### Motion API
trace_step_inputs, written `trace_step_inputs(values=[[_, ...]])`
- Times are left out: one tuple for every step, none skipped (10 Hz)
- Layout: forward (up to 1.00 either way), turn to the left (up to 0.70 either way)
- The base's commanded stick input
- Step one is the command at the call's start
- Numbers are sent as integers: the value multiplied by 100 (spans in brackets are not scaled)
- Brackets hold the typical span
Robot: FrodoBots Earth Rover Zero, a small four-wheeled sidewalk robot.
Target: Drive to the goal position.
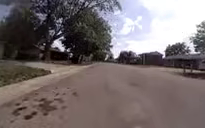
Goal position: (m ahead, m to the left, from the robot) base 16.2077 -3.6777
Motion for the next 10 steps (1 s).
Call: trace_step_inputs(values=[[100,0],[100,0],[100,0],[100,0],[100,0],[100,0],[100,0],[100,0],[100,0],[100,0]])
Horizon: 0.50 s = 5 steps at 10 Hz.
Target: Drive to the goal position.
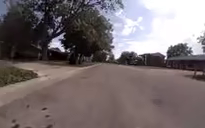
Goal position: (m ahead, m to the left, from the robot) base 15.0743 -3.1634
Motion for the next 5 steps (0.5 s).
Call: trace_step_inputs(values=[[100,0],[100,-4],[100,-19],[100,-15],[100,0]])
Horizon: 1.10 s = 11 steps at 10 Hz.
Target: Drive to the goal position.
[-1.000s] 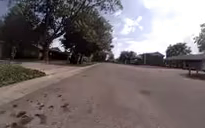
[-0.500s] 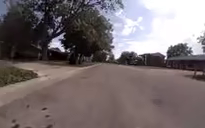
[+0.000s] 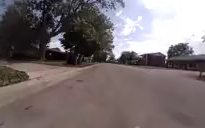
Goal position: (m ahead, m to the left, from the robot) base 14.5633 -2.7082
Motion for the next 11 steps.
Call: trace_step_inputs(values=[[100,0],[100,0],[100,0],[100,0],[100,0],[100,0],[100,0],[100,-13],[100,-24],[100,-21],[100,-7]])
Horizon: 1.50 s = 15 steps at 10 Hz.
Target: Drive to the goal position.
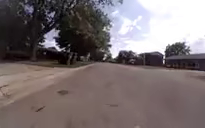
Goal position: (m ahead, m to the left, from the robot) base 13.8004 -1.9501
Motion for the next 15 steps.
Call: trace_step_inputs(values=[[100,0],[100,0],[100,0],[100,0],[100,0],[100,0],[100,0],[100,0],[100,0],[100,0],[100,0],[100,0],[100,0],[100,0],[100,0]])
